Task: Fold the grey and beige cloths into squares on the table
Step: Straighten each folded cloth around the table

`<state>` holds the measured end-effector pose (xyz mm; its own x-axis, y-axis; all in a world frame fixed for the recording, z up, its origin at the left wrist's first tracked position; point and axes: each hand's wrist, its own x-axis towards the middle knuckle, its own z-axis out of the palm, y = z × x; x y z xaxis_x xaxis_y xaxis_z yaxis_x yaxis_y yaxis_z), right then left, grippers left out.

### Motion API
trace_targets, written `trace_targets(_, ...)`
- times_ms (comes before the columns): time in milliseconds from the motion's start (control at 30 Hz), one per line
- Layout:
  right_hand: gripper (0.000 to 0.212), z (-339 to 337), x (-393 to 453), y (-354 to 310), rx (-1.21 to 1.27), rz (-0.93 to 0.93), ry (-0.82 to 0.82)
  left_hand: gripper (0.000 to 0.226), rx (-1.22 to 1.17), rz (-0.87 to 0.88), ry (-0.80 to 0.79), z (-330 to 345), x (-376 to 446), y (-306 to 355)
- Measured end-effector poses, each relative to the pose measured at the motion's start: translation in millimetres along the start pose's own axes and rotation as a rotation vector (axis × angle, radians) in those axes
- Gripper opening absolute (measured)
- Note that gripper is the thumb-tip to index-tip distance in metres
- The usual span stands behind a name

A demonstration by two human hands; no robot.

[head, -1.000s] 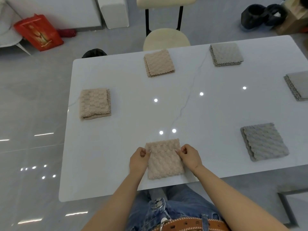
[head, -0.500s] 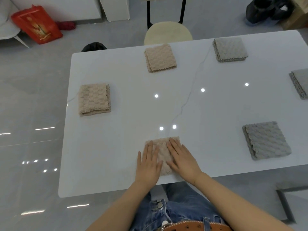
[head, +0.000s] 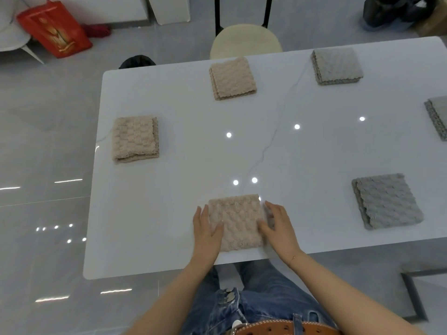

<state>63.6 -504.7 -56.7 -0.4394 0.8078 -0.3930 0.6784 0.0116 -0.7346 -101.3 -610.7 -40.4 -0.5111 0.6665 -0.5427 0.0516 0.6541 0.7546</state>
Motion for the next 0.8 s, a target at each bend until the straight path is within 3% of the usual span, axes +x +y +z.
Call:
trace_targets(100, 0.032, 2, 2, -5, 0.184, 0.147, -0.007, 0.048, -0.331, -0.185, -0.029, 5, -1, 6)
trace_targets(467, 0.02, -1, 22, -18, 0.179, 0.131, 0.021, 0.055, -0.3, -0.208, -0.05, 15, 19, 22)
trace_targets(800, 0.031, -4, 19, -15, 0.127, 0.153, -0.044, 0.051, -0.313, -0.248, -0.048, 11, 16, 23)
